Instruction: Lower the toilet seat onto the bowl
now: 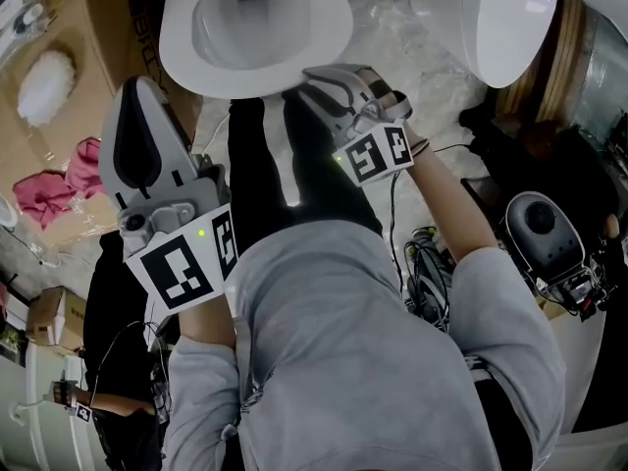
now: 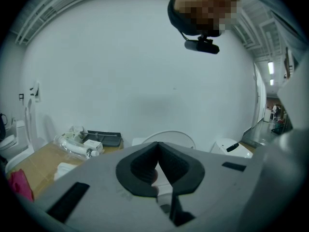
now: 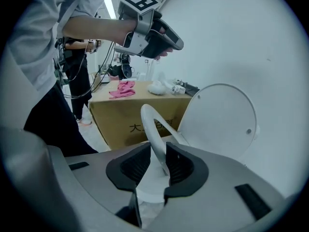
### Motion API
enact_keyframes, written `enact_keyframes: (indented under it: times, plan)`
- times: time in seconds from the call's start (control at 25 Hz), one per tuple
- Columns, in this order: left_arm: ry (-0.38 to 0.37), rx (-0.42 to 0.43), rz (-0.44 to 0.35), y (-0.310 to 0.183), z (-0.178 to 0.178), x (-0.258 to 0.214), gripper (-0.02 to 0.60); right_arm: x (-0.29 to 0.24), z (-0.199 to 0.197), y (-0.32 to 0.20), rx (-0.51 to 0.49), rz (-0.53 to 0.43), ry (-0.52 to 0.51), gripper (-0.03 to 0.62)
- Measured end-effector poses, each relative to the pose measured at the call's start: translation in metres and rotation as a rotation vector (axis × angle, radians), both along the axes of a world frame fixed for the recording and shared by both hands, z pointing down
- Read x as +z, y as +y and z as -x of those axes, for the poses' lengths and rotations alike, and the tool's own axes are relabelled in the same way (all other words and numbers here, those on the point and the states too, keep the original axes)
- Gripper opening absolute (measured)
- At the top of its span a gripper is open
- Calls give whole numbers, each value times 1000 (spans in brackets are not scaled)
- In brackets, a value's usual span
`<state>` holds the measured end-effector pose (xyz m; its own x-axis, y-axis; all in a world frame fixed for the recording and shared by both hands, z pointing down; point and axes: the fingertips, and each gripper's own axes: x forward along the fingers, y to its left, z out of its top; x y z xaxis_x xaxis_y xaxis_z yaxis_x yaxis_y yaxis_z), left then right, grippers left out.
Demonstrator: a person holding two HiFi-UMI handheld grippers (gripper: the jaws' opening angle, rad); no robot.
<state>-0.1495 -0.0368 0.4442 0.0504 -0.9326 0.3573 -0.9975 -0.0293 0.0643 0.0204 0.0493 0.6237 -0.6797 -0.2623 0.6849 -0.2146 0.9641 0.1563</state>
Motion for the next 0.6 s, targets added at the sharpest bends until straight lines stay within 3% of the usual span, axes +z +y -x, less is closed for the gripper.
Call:
enact_keyframes:
  times: [0.6]
  plan:
    - [-1, 9, 44, 5, -4, 22, 0, 49, -7, 44, -50, 49, 70, 89]
